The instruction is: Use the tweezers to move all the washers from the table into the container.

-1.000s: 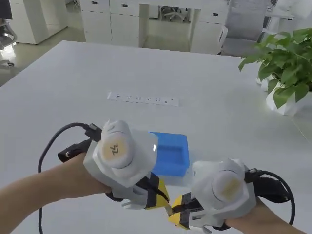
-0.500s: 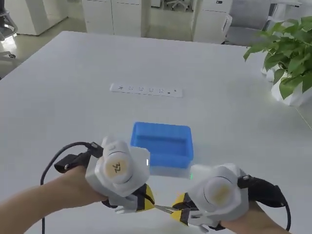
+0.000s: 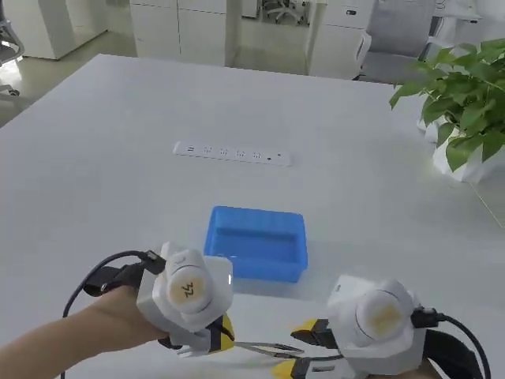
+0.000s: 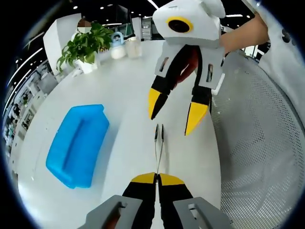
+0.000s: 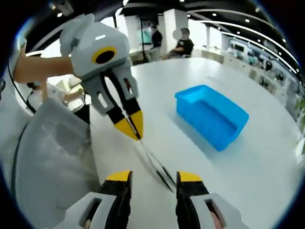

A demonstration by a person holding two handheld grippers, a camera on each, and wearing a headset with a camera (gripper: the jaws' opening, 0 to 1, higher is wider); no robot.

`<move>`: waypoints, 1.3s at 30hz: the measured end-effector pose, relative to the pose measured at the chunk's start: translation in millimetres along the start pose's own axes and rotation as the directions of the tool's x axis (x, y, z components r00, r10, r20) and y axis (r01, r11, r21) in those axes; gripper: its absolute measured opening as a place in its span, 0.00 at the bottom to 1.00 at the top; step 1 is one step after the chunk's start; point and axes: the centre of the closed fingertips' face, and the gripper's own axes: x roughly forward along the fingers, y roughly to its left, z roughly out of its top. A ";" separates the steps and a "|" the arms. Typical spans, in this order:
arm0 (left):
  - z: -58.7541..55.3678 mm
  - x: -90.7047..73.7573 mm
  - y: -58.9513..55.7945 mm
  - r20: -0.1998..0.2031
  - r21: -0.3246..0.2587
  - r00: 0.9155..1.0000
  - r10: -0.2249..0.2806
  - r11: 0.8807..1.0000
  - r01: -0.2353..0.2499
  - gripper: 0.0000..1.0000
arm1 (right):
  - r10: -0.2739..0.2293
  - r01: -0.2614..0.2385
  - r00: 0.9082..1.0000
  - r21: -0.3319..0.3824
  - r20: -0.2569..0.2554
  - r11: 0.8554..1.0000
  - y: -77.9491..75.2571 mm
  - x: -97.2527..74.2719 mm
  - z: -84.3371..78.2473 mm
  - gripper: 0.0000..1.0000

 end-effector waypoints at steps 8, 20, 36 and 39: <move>-14.8 11.7 10.9 -0.084 -0.029 0.996 -0.013 1.000 0.011 0.00 | -0.079 0.045 0.986 0.219 0.147 0.975 -16.5 -32.1 17.0 0.38; -23.8 14.7 17.2 -0.143 -0.034 0.990 0.000 0.999 -0.005 0.00 | -0.141 0.087 0.974 0.282 0.178 0.956 -25.1 -48.0 12.9 0.42; -19.9 14.6 6.2 -0.030 -0.312 0.998 0.054 0.948 -0.061 0.27 | -0.188 0.115 0.956 0.301 0.226 0.947 -11.3 -59.8 26.8 0.62; -28.0 8.3 6.6 -0.054 -0.396 0.993 0.105 0.911 -0.117 0.45 | -0.203 0.120 0.951 0.325 0.235 0.938 -12.2 -65.8 25.2 0.63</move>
